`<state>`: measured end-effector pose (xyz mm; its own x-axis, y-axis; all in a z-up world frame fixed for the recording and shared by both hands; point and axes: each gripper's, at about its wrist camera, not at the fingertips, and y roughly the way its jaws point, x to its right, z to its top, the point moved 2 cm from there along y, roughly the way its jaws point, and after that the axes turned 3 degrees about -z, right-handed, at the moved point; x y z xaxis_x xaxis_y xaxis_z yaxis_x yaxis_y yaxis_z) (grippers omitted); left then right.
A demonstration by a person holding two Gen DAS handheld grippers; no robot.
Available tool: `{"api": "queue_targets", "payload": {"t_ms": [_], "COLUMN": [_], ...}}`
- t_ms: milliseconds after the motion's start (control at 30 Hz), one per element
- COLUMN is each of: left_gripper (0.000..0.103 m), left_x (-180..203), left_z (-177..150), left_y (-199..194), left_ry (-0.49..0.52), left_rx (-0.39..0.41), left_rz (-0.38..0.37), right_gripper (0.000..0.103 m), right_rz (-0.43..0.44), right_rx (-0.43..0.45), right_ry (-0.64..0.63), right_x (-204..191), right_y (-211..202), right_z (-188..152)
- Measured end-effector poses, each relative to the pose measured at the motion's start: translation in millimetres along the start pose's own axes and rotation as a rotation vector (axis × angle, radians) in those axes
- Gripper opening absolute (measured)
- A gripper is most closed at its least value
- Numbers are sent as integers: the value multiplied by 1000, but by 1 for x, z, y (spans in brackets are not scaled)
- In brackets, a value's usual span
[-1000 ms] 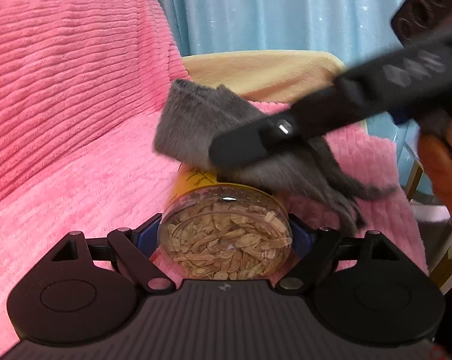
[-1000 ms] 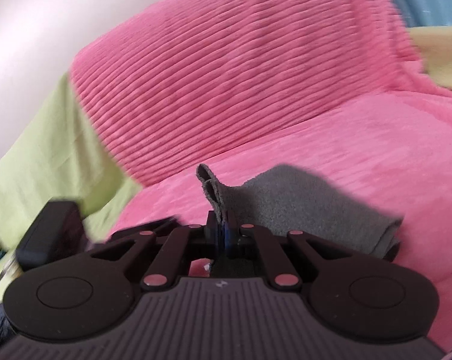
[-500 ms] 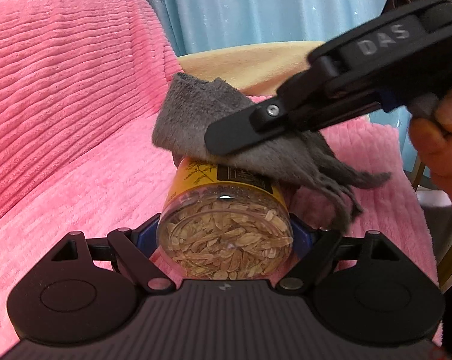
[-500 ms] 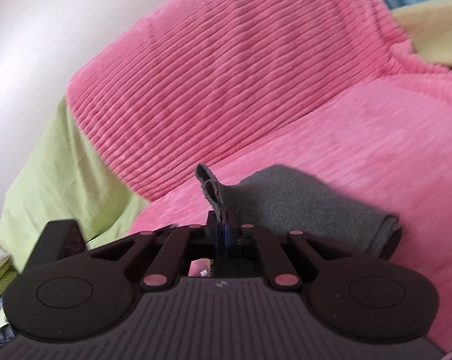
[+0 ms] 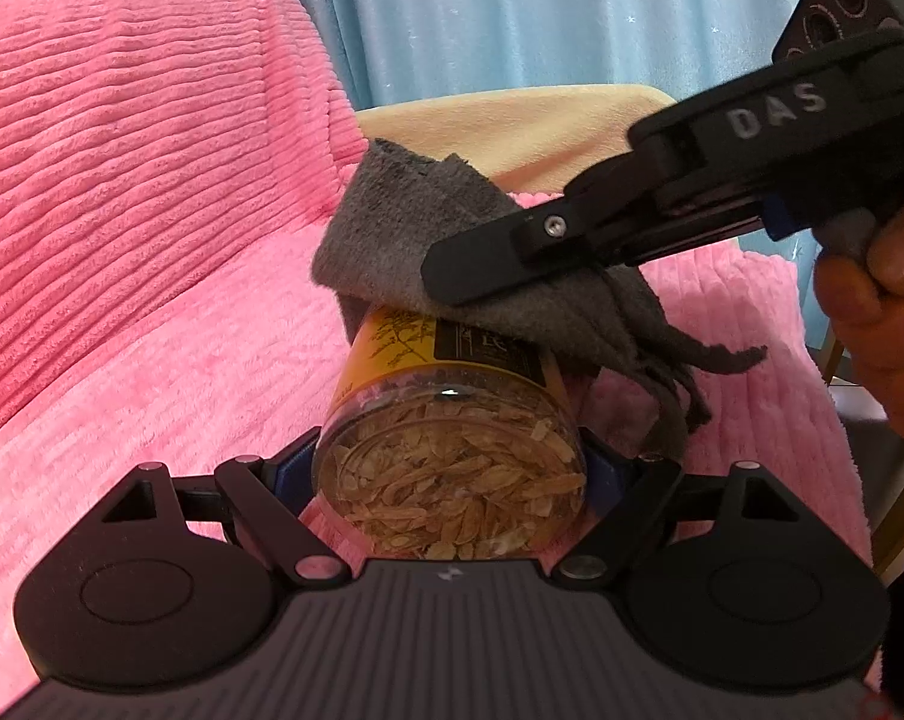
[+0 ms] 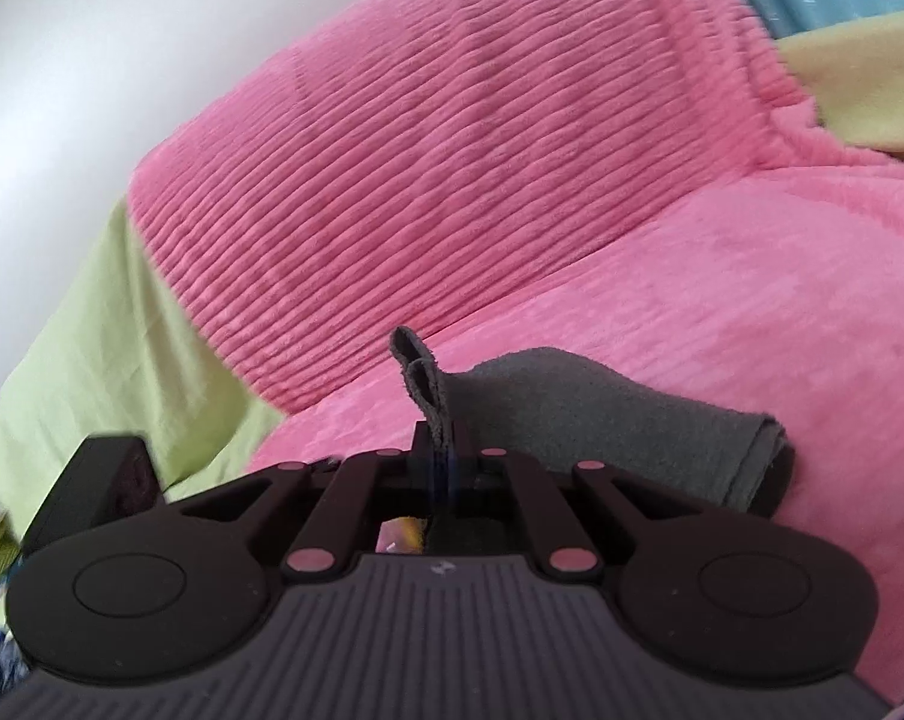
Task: Clean container
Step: 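Wipe the jar's labelled side with the right gripper's cloth while the left gripper holds it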
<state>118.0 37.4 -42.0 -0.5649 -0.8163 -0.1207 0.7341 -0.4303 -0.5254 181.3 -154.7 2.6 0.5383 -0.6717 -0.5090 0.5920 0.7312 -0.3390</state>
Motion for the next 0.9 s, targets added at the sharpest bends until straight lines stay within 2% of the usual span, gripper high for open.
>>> {"api": "queue_targets", "payload": {"t_ms": [167, 300, 467, 533, 600, 667, 767, 900], "left_gripper": [84, 84, 84, 84, 84, 84, 84, 84], "left_x": [-6, -6, -4, -4, -4, 24, 22, 17], "left_z": [4, 1, 4, 5, 5, 13, 17, 12], "left_y": [3, 0, -1, -1, -3, -1, 3, 3], "left_ry": [9, 19, 7, 11, 10, -25, -32, -31], "left_rx": [-5, -7, -11, -13, -13, -20, -19, -17], "left_rz": [5, -18, -21, -18, -20, 27, 35, 35], "right_gripper": [2, 2, 2, 2, 2, 2, 2, 2], "right_rz": [-10, 76, 123, 118, 113, 123, 152, 135], "right_rx": [-3, -64, -64, -58, -63, -73, -95, -93], "right_ry": [90, 117, 374, 413, 417, 425, 440, 366], "right_x": [10, 6, 37, 42, 41, 41, 42, 33], "right_y": [-2, -4, 1, 1, 1, 0, -1, -3], "right_z": [2, -4, -4, -3, -4, -6, -11, -12]}}
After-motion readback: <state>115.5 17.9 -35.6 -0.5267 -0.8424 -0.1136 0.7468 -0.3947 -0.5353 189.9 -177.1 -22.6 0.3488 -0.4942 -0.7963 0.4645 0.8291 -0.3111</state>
